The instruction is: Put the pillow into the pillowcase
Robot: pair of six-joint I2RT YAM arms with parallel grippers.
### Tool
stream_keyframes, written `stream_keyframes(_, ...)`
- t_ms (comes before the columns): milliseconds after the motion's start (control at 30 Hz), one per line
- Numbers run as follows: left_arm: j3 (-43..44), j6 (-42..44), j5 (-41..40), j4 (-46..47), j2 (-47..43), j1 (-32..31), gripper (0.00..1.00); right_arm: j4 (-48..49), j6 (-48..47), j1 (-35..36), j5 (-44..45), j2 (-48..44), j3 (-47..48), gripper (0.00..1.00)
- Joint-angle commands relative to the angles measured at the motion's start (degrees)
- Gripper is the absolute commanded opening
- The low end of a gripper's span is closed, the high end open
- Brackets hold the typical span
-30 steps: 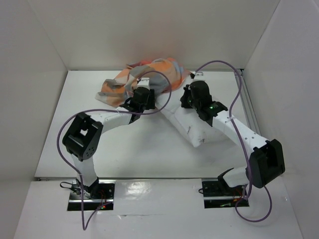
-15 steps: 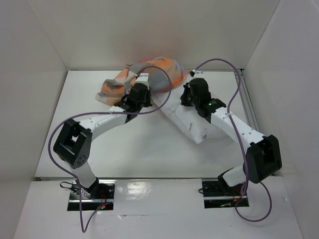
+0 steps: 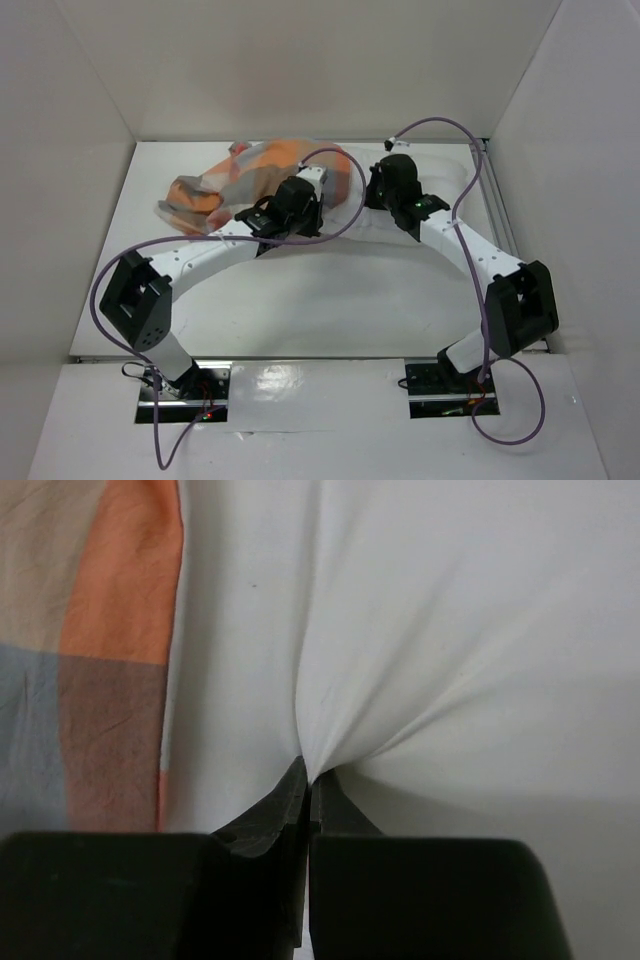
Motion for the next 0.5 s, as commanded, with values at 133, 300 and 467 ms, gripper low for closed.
stream_keyframes(133, 9.9, -4.2, 10.3, -0.7, 0.5, -3.7, 0.0, 5.6, 3.7, 0.8, -4.4, 0.5, 1.9, 0.0)
stream_keyframes(300, 10.9, -4.7, 11.0, -2.7, -1.4, -4.2, 0.0, 5.0, 3.7, 2.5, -3.8, -0.1, 1.9, 0.0)
stream_keyframes(467, 13.5, -4.7, 13.3, -6.8, -4.8, -4.8, 0.0, 1.0, 2.4, 4.9, 0.7, -4.8, 1.9, 0.0)
